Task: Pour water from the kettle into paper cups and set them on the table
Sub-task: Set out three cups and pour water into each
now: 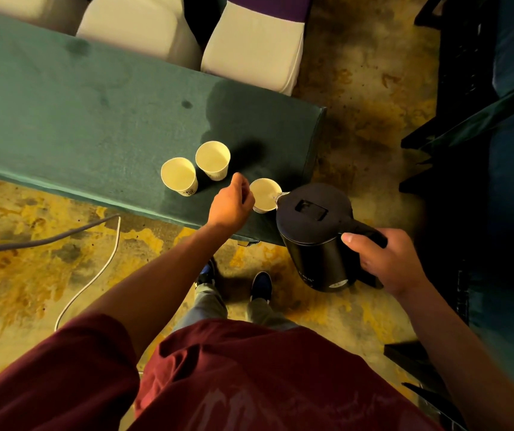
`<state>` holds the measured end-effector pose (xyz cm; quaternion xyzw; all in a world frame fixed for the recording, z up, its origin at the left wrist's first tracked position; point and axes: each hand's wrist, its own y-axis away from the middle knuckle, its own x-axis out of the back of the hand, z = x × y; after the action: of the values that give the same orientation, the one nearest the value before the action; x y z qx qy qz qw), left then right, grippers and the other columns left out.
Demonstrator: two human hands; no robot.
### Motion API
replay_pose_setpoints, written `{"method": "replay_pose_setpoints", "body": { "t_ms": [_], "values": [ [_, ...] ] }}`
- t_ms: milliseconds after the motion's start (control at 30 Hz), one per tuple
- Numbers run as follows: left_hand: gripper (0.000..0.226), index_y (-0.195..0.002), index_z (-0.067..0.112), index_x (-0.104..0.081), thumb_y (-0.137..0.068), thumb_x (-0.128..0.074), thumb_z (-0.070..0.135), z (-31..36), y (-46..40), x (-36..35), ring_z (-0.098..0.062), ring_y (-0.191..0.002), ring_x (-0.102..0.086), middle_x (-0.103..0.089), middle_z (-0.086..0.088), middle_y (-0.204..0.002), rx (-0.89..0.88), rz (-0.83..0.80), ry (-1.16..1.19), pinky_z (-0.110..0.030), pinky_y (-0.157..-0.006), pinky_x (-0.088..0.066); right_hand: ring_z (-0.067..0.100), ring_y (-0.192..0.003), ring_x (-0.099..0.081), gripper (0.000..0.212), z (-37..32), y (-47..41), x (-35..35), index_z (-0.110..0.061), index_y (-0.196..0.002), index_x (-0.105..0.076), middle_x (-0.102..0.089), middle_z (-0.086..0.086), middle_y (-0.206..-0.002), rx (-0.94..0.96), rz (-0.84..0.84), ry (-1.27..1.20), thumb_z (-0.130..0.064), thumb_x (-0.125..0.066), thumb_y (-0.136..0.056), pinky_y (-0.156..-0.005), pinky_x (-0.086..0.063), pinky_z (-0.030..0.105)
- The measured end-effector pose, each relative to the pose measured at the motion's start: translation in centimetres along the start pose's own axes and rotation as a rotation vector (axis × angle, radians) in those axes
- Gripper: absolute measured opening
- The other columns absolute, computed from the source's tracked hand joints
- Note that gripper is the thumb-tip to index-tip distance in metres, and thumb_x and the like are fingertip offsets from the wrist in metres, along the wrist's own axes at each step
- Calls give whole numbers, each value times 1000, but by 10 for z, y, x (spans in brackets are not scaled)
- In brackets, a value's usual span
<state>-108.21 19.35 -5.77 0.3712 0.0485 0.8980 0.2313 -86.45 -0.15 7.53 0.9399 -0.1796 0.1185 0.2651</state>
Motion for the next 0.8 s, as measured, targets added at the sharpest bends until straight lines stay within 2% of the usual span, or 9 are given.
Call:
{"method": "replay_pose_setpoints", "body": {
  "t_ms": [100, 233, 467, 700, 800],
  "values": [
    [16, -89, 22, -41, -95, -56, 22, 2, 1, 1, -7, -56, -49, -51, 11, -66, 3, 1, 2, -28, -51, -35, 13, -40, -37, 45, 0, -2, -1, -26, -46, -48, -38, -8, -44, 3, -2, 10, -49, -73, -74, -46, -33, 28],
    [12, -91, 20, -44, -97, -53, 25, 4, 2, 4, -21, -61, -61, -58, 2, -69, 34, -29, 29, -40, -56, -53, 14, -41, -39, 45, 3, -4, -2, -25, -44, -50, -39, -9, -43, -7, 17, 23, -53, -74, -71, -53, -34, 33],
    [12, -93, 17, -46, -96, -53, 25, 4, 4, 5, -26, -64, -63, -62, -3, -73, 47, -37, 58, -50, -64, -58, 14, -40, -34, 49, 1, -3, 0, -26, -44, -43, -34, -8, -44, -10, 23, 9, -50, -74, -72, -51, -30, 31],
    [12, -91, 17, -45, -95, -54, 24, 7, 6, 5, -27, -64, -62, -62, -4, -73, 48, -31, 48, -49, -63, -57, 17, -42, -39, 47, -1, -2, -2, -23, -45, -49, -40, -7, -44, -15, 17, 26, -54, -73, -72, -54, -35, 36],
    [12, -91, 18, -45, -95, -54, 24, 8, 6, 5, -26, -63, -61, -61, -3, -72, 49, -18, 36, -47, -62, -55, 11, -40, -41, 44, -2, -4, -4, -26, -45, -54, -42, -10, -42, -18, 22, 51, -55, -71, -71, -54, -36, 33]
  ]
}}
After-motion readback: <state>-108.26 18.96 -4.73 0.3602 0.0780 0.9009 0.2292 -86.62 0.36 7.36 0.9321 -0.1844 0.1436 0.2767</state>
